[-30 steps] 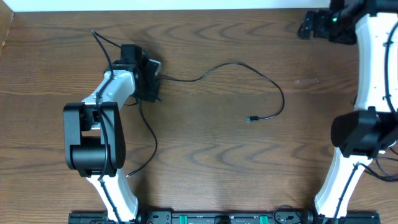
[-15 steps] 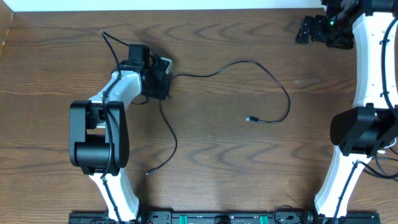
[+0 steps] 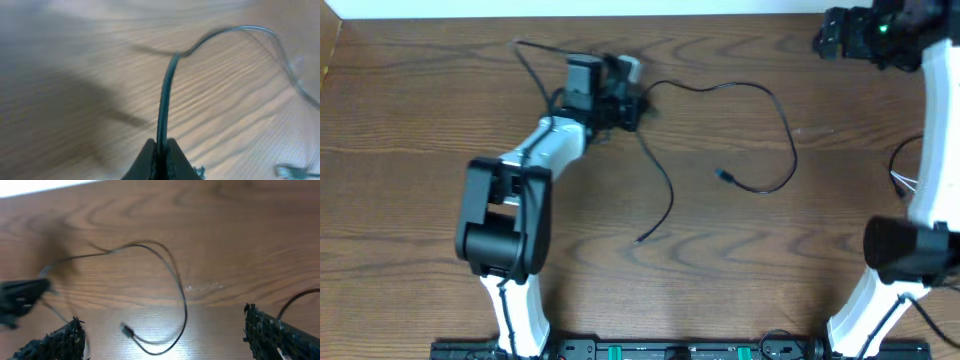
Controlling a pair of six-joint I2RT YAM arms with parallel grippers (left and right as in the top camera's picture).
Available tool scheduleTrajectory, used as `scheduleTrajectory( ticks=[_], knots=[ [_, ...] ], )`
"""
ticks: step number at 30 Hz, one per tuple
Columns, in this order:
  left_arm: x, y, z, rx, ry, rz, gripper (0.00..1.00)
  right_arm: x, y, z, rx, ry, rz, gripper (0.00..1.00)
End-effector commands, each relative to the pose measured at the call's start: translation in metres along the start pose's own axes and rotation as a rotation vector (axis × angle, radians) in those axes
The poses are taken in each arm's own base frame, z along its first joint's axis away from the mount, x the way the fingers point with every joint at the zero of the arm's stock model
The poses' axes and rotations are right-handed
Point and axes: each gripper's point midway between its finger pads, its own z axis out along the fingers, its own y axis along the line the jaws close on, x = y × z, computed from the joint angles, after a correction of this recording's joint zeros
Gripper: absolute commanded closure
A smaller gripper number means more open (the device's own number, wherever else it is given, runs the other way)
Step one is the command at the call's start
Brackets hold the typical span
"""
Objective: Untangle cables
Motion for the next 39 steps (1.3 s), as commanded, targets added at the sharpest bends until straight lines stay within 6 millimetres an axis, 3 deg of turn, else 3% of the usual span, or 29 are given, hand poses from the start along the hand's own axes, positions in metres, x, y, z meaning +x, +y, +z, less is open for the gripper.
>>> scheduleTrajectory(
  ticks=[1,6,9,10,11,12,23,29,36,39],
  knots=[
    [-0.015,-0.044,0.017,0.046,-0.044,0.065,0.92,-0.001,0.007,-0.023,-0.01,-0.041,-0.029,0.01],
    [-0.039,-0.105,0.033,0.118,-0.162,0.198,0.92,0.006,0.008,-0.028,-0.01,-0.023,-0.026,0.01],
    [-0.043,-0.117,0.04,0.065,-0.194,0.227,0.92,0.01,0.008,-0.028,-0.009,-0.007,-0.023,0.01],
    [-0.042,-0.117,0.042,0.046,-0.192,0.228,0.83,0.01,0.008,-0.028,-0.009,-0.006,-0.023,0.01],
    [-0.041,-0.12,0.044,0.042,-0.189,0.23,0.65,0.011,0.008,-0.028,-0.009,-0.006,-0.023,0.01],
    [-0.038,-0.124,0.045,0.049,-0.179,0.232,0.02,0.011,0.008,-0.028,-0.009,-0.005,-0.023,0.01],
    [-0.005,-0.11,0.048,0.02,-0.04,0.193,0.02,0.016,0.006,-0.028,-0.001,0.017,0.0,0.01],
    [-0.009,-0.104,0.04,0.045,-0.038,0.17,0.02,0.045,-0.028,-0.022,0.203,0.137,0.207,0.01],
    [-0.001,-0.092,0.037,0.025,-0.001,0.144,0.03,0.083,-0.034,0.01,0.217,0.326,0.222,0.01],
    [0.005,-0.08,0.034,0.005,0.027,0.121,0.02,0.102,-0.04,0.037,0.227,0.403,0.233,0.01]
  ],
)
